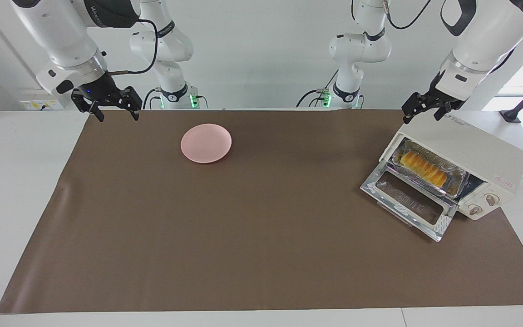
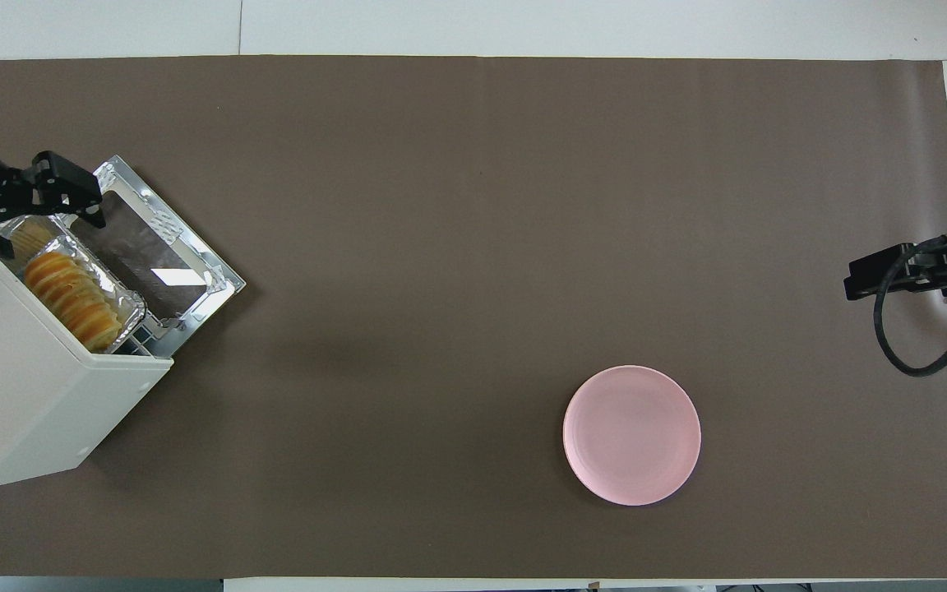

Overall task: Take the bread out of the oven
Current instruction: 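Reach the left gripper into the open oven toward the foil tray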

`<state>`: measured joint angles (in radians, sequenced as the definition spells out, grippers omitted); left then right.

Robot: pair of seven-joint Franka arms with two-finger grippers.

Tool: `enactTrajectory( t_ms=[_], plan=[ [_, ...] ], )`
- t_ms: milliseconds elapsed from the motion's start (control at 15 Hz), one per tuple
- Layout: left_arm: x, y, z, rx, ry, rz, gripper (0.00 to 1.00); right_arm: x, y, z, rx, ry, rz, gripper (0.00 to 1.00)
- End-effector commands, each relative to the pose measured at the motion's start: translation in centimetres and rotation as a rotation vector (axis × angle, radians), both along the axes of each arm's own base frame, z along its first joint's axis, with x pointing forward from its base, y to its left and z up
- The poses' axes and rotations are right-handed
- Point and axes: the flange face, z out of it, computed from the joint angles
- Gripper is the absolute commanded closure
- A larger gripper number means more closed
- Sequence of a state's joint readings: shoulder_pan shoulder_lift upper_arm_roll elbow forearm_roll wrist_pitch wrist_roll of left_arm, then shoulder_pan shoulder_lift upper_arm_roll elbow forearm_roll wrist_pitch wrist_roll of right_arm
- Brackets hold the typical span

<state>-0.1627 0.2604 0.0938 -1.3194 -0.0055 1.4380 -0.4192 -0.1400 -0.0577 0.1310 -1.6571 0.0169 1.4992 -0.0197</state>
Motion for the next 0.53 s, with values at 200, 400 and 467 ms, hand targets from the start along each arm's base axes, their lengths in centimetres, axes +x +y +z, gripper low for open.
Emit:
enactTrajectory(
  t_ms=[200, 400, 467],
  plan=[
    [5.0, 1.6, -5.8, 0.119, -0.053, 0.241, 0.00, -0.8, -0.4, 0.1, -0.014, 0.004, 0.015, 0.00],
    [3.3, 2.5, -9.4, 0.157, -0.078, 0.313, 0.00, -0.8, -0.4, 0.1, -0.012, 0.004, 0.015, 0.00],
    [2.7, 2.6, -10.6, 0.156, -0.078, 0.317, 0.00, -0.8, -0.4, 0.1, -0.012, 0.004, 0.015, 0.00]
  ],
)
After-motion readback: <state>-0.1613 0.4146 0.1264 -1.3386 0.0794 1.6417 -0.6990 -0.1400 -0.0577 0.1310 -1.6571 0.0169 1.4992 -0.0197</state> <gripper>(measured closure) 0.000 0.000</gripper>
